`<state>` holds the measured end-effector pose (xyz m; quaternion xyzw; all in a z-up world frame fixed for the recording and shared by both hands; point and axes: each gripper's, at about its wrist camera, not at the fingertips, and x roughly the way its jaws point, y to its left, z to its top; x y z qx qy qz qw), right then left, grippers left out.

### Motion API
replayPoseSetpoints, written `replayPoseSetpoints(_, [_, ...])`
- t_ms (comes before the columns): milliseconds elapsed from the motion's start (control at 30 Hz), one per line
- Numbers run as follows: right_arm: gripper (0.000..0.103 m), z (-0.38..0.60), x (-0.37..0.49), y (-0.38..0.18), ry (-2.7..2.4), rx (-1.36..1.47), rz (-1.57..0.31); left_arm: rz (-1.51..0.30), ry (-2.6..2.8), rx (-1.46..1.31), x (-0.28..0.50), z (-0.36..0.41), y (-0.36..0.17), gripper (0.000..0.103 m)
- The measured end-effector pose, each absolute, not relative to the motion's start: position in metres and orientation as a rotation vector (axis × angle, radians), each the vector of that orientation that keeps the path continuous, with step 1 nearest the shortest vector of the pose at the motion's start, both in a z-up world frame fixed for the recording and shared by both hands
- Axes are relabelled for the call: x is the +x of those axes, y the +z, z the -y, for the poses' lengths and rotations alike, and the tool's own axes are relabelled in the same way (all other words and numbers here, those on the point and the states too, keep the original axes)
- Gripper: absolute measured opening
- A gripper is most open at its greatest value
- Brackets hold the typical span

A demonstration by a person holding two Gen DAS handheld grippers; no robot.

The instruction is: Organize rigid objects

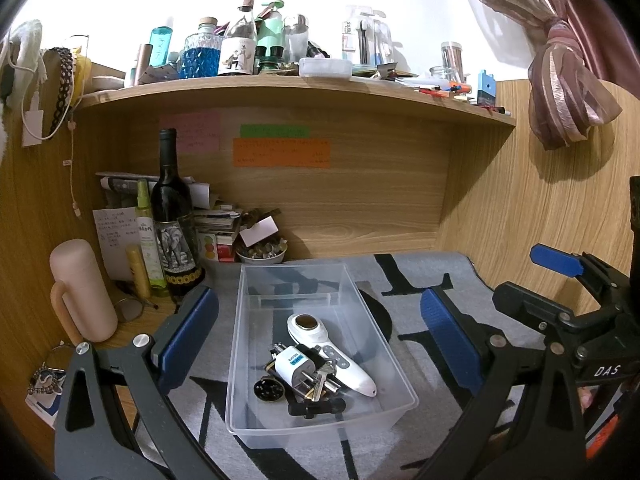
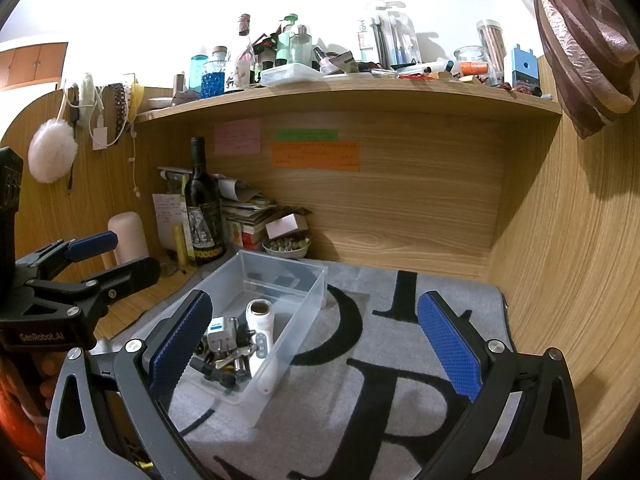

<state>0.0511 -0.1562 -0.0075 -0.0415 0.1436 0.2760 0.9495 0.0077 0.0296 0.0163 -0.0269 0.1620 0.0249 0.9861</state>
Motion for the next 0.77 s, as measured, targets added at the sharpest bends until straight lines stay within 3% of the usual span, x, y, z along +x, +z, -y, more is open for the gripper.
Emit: replayPoseSetpoints(767, [0.103, 0.1558, 0.0569, -0.0115, 0.564, -0.087, -0.305, -0.353, 0.031, -0.096, 0.0132, -0.0350, 0.0119, 0.103])
